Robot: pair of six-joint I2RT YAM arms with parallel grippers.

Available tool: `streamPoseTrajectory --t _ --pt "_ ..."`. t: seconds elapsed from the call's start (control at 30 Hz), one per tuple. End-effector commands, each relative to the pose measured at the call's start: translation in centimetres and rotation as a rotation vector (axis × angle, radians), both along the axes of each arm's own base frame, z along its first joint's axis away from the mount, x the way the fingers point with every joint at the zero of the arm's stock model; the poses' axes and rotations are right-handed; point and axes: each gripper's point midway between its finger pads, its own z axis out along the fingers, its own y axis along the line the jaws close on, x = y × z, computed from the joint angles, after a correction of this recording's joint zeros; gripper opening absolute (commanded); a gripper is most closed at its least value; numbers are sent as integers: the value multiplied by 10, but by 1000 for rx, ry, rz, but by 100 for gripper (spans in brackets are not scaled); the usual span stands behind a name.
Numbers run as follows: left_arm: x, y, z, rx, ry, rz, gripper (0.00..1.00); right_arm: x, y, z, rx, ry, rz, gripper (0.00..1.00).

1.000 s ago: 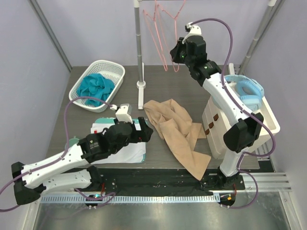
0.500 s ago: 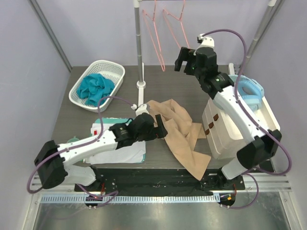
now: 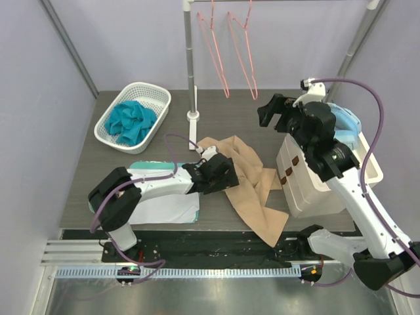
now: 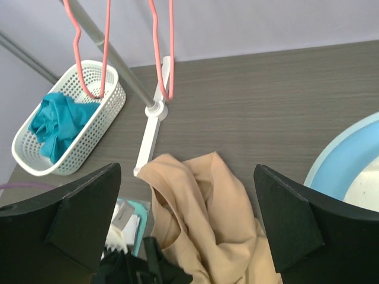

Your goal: Remove the t-shirt from the hanger

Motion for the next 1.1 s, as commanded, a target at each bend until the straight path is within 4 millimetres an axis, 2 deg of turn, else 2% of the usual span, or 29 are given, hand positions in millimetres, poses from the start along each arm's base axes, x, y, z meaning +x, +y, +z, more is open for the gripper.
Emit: streamPoseTrajectory --t 0.0,0.1,0.2,0.27,0.3,0.33,0.4,0.43,0.57,0.6,0.7,0.73,0.8,0.83,0.93,0.97,1.0,1.03,1.07 --pt "27 -11 -2 -69 -64 20 100 -24 5 6 53 -32 71 100" --pt "31 -11 -18 -74 -60 16 98 -37 2 2 61 -40 87 100" --pt "33 -9 -31 -60 -80 12 90 -45 0 0 69 -49 96 100" --pt "37 -11 -30 -82 -113 5 75 -48 0 0 72 -53 104 100" --pt "35 -5 -37 -69 -118 7 68 -50 -1 1 74 -55 104 100" --pt "35 -4 -38 -68 -127 5 46 -51 0 1 77 -57 113 100" --pt "36 -1 -35 -56 -147 -4 22 -55 1 -1 81 -55 121 100" --pt "35 -1 -32 -55 -149 -7 2 -56 2 -1 83 -54 129 100" --pt "28 3 -9 -7 -202 -39 0 -61 2 -8 83 -46 139 100" --pt "28 0 13 -23 -240 -54 0 -62 1 -9 81 -44 138 100" --pt "20 4 44 -21 -299 -79 0 -67 -1 -16 68 -28 140 100" --pt "20 9 67 -44 -345 -74 0 -70 -3 -13 72 -37 140 100" --pt "21 19 89 -35 -385 -68 0 -74 -6 -17 64 -30 137 100" --pt "22 27 112 -39 -433 -65 0 -76 -7 -18 62 -30 135 100" --pt "34 54 149 -1 -496 -16 0 -84 -11 -20 55 -31 134 100" --pt "35 63 173 -15 -527 -15 0 -88 -13 -22 53 -28 136 100" --pt "39 69 185 -20 -544 -6 0 -89 -14 -25 51 -24 134 100" --pt "50 84 196 -14 -558 32 0 -91 -15 -27 48 -20 134 100" --pt "53 95 217 -10 -587 40 0 -94 -16 -28 47 -19 133 100"
